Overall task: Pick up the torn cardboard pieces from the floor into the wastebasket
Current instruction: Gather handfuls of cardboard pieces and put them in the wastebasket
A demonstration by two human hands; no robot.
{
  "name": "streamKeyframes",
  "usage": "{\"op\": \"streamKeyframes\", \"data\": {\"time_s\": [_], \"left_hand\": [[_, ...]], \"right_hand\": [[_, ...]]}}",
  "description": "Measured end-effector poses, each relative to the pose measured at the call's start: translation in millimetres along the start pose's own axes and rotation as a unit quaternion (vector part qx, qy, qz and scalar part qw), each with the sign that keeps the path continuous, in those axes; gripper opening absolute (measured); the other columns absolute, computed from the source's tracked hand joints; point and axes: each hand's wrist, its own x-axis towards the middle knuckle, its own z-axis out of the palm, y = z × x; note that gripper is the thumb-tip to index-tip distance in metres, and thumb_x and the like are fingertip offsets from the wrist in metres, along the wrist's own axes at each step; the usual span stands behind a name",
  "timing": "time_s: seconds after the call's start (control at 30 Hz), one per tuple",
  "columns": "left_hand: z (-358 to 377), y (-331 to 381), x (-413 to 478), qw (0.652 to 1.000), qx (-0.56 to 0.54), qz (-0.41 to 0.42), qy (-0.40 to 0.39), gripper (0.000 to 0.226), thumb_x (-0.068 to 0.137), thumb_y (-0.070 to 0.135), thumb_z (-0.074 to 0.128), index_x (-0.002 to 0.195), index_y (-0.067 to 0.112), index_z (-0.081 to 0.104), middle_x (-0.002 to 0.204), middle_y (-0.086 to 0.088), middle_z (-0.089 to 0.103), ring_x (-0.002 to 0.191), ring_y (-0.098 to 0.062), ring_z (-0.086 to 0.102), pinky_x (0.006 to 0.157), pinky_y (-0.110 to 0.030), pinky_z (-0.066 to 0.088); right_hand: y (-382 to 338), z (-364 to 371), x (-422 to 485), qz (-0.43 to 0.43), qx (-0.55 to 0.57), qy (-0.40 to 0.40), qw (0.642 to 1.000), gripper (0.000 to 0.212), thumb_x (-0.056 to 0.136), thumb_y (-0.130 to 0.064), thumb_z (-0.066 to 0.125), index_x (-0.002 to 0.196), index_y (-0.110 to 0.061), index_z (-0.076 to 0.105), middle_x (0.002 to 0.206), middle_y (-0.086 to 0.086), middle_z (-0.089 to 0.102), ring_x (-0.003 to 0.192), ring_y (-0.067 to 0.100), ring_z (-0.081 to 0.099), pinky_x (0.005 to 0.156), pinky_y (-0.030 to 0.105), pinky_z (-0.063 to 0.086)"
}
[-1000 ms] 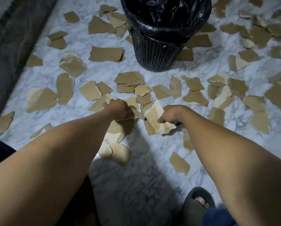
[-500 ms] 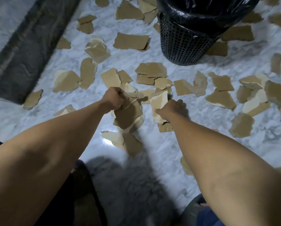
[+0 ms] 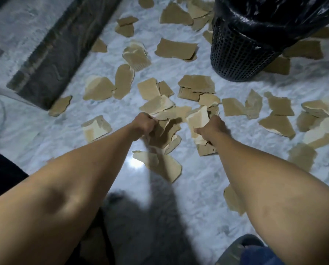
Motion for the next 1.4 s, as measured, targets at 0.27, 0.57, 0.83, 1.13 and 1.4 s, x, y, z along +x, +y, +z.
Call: {"op": "streamKeyframes", "data": {"time_s": [0.27, 0.57, 0.83, 1.13, 1.4], "left_hand": [[46, -16, -2, 0.939, 0.314, 0.034, 0.138, 0.081, 0.072, 0.076, 0.058, 0.124, 0.014, 0.047, 0.123, -0.008, 0.049, 0.118, -0.033, 0.045, 0.095, -0.052, 0.033], [41, -10, 5, 0.989, 0.118, 0.062, 0.061, 0.043, 0.071, 0.055, 0.077, 0.089, 0.020, 0.059, 0.079, 0.005, 0.062, 0.088, -0.025, 0.062, 0.083, -0.039, 0.043], [11, -7, 9, 0.991, -0.030, 0.132, 0.011, 0.026, 0.079, 0.033, 0.079, 0.094, 0.011, 0.074, 0.088, -0.001, 0.072, 0.082, -0.018, 0.067, 0.070, -0.031, 0.053], [9, -23, 17, 0.996, -0.055, 0.039, 0.063, 0.037, 0.080, 0.039, 0.078, 0.092, 0.005, 0.070, 0.095, -0.008, 0.070, 0.090, -0.026, 0.067, 0.078, -0.034, 0.056], [20, -14, 11, 0.996, 0.044, 0.074, 0.010, 0.037, 0.076, 0.036, 0.082, 0.099, 0.010, 0.070, 0.094, -0.004, 0.069, 0.086, -0.022, 0.063, 0.068, -0.028, 0.046]], "right_hand": [[15, -19, -14, -0.083, 0.032, 0.027, 0.996, 0.065, 0.082, -0.027, 0.080, 0.136, -0.009, 0.048, 0.130, 0.013, 0.059, 0.115, 0.033, 0.057, 0.076, 0.030, 0.039], [26, -23, -16, -0.057, 0.034, 0.045, 0.997, 0.064, 0.082, -0.024, 0.081, 0.131, -0.011, 0.043, 0.127, 0.015, 0.058, 0.110, 0.034, 0.058, 0.075, 0.032, 0.043], [-3, -33, -18, -0.018, 0.100, -0.119, 0.988, 0.068, 0.072, -0.028, 0.089, 0.127, -0.001, 0.057, 0.116, 0.010, 0.064, 0.101, 0.030, 0.063, 0.088, 0.039, 0.053], [-22, 43, -72, -0.131, -0.294, -0.305, 0.896, 0.066, 0.073, -0.039, 0.085, 0.123, -0.005, 0.058, 0.128, 0.011, 0.060, 0.100, 0.032, 0.065, 0.087, 0.039, 0.056], [-7, 59, -87, -0.155, -0.281, -0.252, 0.913, 0.073, 0.072, -0.027, 0.087, 0.132, -0.010, 0.051, 0.131, 0.011, 0.058, 0.106, 0.034, 0.062, 0.090, 0.041, 0.055]]}}
